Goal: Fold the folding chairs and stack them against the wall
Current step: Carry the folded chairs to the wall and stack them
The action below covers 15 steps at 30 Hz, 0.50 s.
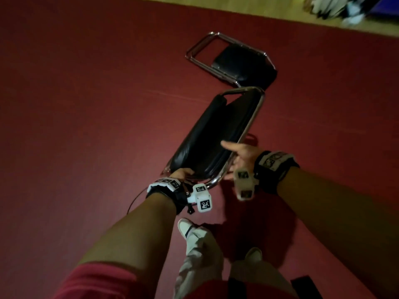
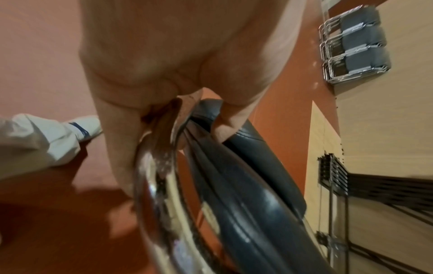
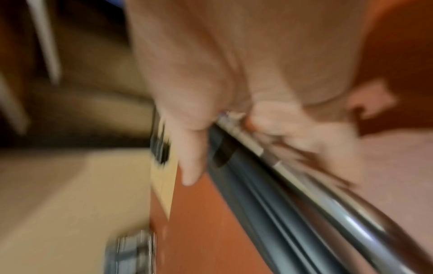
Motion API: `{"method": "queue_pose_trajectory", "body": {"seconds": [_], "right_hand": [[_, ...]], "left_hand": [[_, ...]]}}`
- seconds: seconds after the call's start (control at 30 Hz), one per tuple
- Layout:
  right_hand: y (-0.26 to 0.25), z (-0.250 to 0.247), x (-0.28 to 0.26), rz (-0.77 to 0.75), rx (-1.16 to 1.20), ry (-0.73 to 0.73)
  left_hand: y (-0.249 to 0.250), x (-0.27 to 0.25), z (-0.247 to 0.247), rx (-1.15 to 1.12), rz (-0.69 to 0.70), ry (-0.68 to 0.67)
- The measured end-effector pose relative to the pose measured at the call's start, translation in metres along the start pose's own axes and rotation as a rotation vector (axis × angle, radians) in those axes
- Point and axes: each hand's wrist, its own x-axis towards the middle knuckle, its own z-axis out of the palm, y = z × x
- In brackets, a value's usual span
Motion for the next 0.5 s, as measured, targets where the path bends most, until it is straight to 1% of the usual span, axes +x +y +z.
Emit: {"method": "queue_pose_trajectory", "body": {"seconds": [0.03,0.07,0.13,0.2,0.23,0.27,0.33,0.37,0.4,0.43,0.47,0.5], "right_hand": [[-0.002,0.005,0.015,0.012,-0.059,0.020],[-0.002,0.002,0.039,0.002,-0.083,0.072],[-0.007,-0.008,0.072,0.009,-0.094,0.134],[-0.028,-0.007,0.057,0.037,-0.137,0.152],[-0.037,-0.006,0.041,0.053,-0.148,0.161],[-0.043,-0.017,0.049,0.063,-0.157,0.187],[-0.056,-0.029,0.044,0.085,-0.180,0.222],[-0.065,-0.033,0.045,0.083,-0.189,0.229],[-0.071,-0.039,0.051,0.083,-0.187,0.233],[-0.081,-0.041,0.052,0.077,-0.191,0.234],[-0.093,-0.040,0.049,0.078,-0.197,0.226],[-0.102,-0.043,0.053,0.084,-0.215,0.215]], "left_hand": [[0.009,0.007,0.001,0.005,-0.008,-0.026],[0.015,0.019,0.003,0.053,-0.035,-0.045],[0.026,0.022,0.009,0.122,-0.071,-0.100],[0.039,0.014,0.013,0.166,-0.083,-0.152],[0.044,0.023,0.012,0.199,-0.093,-0.176],[0.052,0.035,0.009,0.222,-0.095,-0.188],[0.071,0.063,0.001,0.289,-0.095,-0.176],[0.086,0.068,-0.003,0.300,-0.103,-0.185],[0.103,0.061,-0.004,0.316,-0.096,-0.151],[0.124,0.030,-0.001,0.327,-0.049,-0.098],[0.142,0.010,0.001,0.339,-0.016,-0.059],[0.155,-0.005,0.004,0.321,0.010,-0.051]]}}
